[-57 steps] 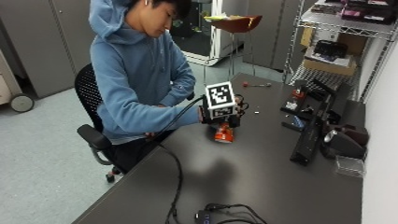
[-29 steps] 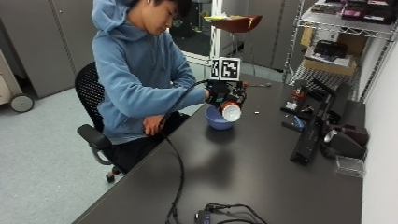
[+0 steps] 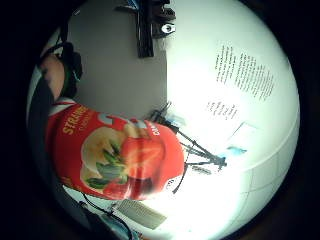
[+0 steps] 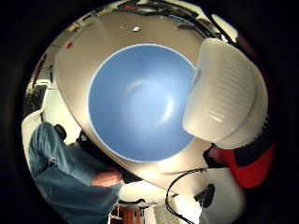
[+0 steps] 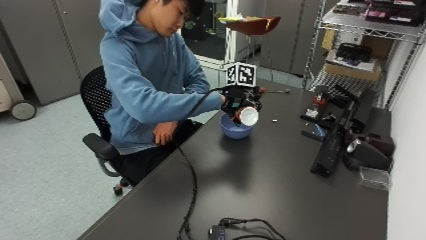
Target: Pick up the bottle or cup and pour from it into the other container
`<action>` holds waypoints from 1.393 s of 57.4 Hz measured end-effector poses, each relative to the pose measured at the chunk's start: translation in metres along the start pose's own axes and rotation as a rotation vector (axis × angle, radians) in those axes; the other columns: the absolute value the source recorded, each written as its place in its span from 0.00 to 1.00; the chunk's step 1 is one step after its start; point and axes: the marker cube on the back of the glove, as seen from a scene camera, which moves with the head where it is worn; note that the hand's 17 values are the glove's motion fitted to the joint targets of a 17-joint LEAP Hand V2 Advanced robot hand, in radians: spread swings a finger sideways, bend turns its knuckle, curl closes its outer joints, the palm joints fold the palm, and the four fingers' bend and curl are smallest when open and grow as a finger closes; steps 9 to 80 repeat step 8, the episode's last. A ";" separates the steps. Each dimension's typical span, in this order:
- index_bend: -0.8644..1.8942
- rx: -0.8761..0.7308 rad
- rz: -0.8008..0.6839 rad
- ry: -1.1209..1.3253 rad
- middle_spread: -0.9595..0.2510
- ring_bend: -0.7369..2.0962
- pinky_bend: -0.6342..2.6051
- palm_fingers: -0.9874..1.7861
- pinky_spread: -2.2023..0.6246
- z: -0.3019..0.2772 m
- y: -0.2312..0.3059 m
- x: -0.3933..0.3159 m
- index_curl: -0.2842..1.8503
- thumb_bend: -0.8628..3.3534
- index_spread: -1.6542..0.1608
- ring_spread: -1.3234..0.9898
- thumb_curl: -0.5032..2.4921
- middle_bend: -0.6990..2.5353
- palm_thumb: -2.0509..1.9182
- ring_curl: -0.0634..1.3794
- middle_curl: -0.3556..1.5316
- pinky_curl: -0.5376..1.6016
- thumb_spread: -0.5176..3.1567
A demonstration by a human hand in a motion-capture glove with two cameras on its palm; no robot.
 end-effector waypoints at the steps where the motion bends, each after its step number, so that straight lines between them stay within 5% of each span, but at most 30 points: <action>1: 0.35 0.002 0.001 -0.008 0.74 0.41 0.28 0.73 0.74 0.000 0.000 0.000 0.28 0.20 0.83 0.50 0.41 0.29 0.80 0.37 0.47 0.43 0.19; 80: 0.35 0.012 0.014 -0.014 0.74 0.41 0.28 0.73 0.74 0.003 0.000 -0.001 0.28 0.20 0.83 0.50 0.41 0.29 0.80 0.37 0.47 0.43 0.19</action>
